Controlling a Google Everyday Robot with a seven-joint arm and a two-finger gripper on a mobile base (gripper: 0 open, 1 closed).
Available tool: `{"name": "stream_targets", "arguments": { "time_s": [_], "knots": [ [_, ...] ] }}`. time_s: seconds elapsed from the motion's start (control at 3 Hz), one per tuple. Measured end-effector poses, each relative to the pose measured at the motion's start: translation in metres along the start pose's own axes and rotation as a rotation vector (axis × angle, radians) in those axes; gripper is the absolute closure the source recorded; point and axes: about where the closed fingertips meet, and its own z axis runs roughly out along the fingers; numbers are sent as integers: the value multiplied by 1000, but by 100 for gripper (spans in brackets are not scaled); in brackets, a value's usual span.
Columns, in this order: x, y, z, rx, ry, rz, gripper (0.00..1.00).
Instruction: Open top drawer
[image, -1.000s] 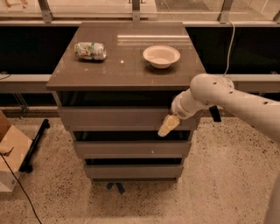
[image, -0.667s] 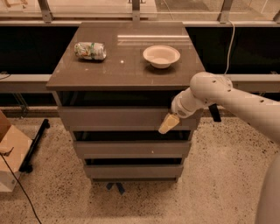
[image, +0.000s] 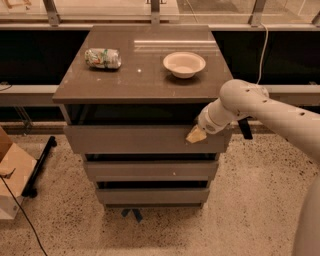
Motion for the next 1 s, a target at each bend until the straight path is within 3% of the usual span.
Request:
{"name": "stream_targets", "arguments": {
  "time_s": [0.33, 0.67, 1.0],
  "knots": [
    [-3, -1, -5, 0, 0, 0, 95],
    [-2, 4, -10, -7, 5, 2, 83],
    [4, 20, -17, -32, 23, 9, 60]
  ]
}}
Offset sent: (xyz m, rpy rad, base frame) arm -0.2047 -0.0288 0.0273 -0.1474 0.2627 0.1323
